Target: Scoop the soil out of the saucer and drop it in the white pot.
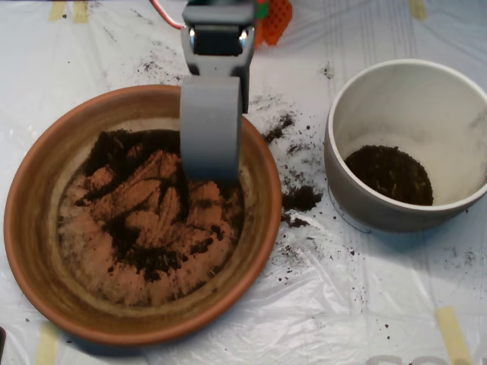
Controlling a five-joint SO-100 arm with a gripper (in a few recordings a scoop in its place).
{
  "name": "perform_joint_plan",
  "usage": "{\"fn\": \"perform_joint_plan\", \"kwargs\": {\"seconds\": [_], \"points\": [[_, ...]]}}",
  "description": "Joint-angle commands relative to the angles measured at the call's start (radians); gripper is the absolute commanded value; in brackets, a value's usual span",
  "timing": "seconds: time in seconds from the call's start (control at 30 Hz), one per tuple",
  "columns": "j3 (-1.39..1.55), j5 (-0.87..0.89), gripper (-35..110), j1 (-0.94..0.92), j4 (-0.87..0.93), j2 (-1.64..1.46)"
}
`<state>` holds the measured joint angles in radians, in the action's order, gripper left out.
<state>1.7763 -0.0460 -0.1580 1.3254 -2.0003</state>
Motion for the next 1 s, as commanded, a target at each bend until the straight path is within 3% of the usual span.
{"fn": "perform_joint_plan", "kwargs": {"seconds": [0.0,0.37,0.83,0.97], "points": [[0.140,-0.020,54,-0.029,-0.075,-0.110],[0.314,-0.034,57,-0.135,-0.196,0.018],[0.130,-0.067,62,-0.268,-0.192,0.380],[-0.035,-0.061,63,-0.279,-0.109,0.515]]}}
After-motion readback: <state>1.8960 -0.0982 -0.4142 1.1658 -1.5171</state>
